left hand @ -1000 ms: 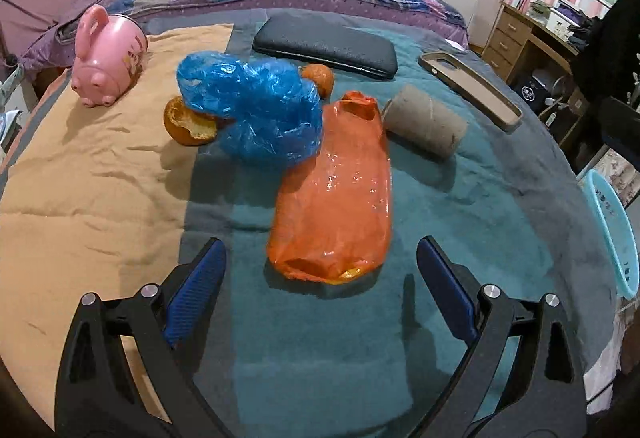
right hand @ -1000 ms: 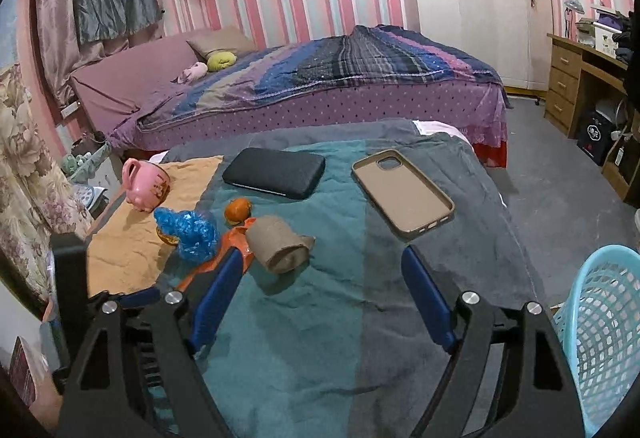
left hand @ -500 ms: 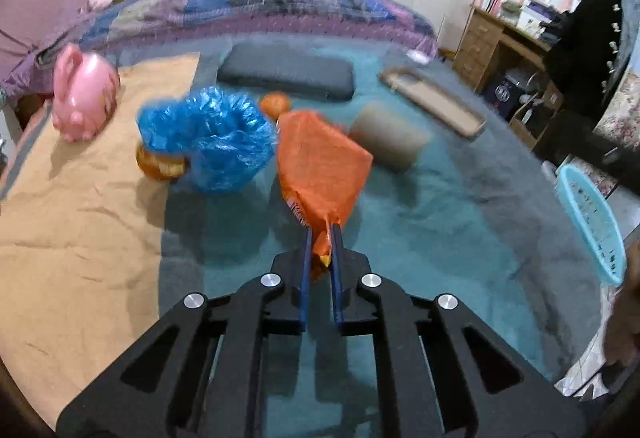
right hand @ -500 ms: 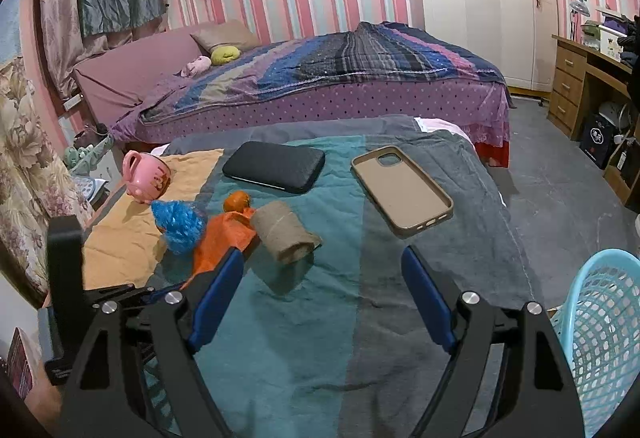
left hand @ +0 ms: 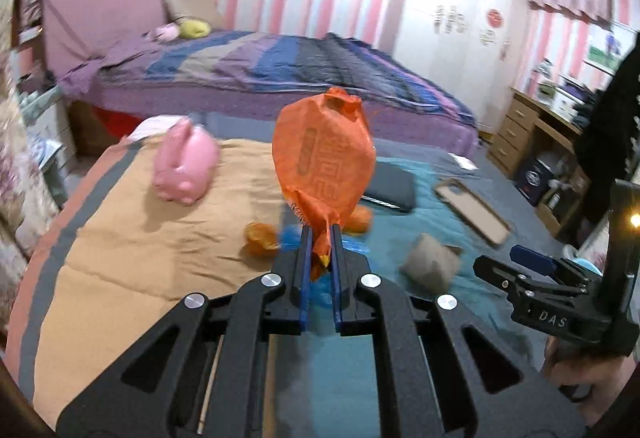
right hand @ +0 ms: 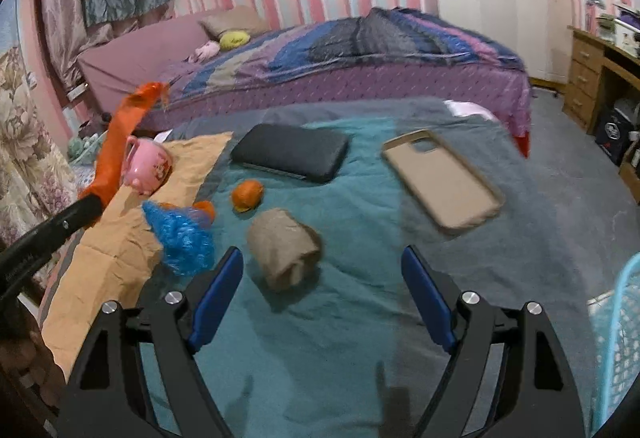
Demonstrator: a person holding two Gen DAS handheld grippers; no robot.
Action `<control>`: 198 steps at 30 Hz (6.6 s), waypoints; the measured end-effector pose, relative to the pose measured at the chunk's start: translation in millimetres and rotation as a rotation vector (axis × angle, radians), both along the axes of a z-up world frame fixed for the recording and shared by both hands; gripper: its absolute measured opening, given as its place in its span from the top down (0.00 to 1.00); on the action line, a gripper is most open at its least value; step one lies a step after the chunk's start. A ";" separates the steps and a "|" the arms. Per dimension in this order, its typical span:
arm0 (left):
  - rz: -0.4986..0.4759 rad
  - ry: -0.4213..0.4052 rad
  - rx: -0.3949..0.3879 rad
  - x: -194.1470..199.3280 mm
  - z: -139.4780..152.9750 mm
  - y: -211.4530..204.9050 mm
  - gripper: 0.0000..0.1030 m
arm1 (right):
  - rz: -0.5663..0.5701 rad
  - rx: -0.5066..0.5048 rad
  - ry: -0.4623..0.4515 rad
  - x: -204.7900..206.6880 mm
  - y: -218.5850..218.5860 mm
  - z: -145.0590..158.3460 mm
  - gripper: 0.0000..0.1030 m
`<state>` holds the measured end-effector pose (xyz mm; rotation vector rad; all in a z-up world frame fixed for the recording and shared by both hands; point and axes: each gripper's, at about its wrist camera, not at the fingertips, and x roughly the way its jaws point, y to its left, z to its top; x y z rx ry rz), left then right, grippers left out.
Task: Collect trash
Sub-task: 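Grasp the brown cardboard roll with the right gripper while the left gripper holds the orange bag, then carry the orange bag and cardboard roll over the blue basket, then open both grippers to drop the bag and roll into the basket, then move both grippers back over the blanket toward the blue bag, then grasp the blue plastic bag with the left gripper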
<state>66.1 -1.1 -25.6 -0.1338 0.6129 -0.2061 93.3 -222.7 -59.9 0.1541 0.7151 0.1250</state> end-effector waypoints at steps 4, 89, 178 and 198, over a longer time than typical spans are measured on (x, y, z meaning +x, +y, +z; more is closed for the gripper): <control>0.036 0.023 -0.012 9.3 -7.2 15.5 0.94 | 0.027 -0.056 0.017 25.3 20.1 -10.6 0.22; -0.271 -0.084 -0.065 -59.3 27.5 -140.2 0.93 | -0.389 -0.046 -0.259 -182.4 -180.6 79.7 0.48; -0.004 -0.097 0.006 -34.2 31.9 -30.0 0.10 | -0.264 -0.052 -0.291 -129.3 -98.4 84.0 0.23; -0.012 0.055 -0.001 3.2 -25.2 8.8 0.10 | -0.091 0.020 -0.148 -29.4 -3.5 33.8 0.19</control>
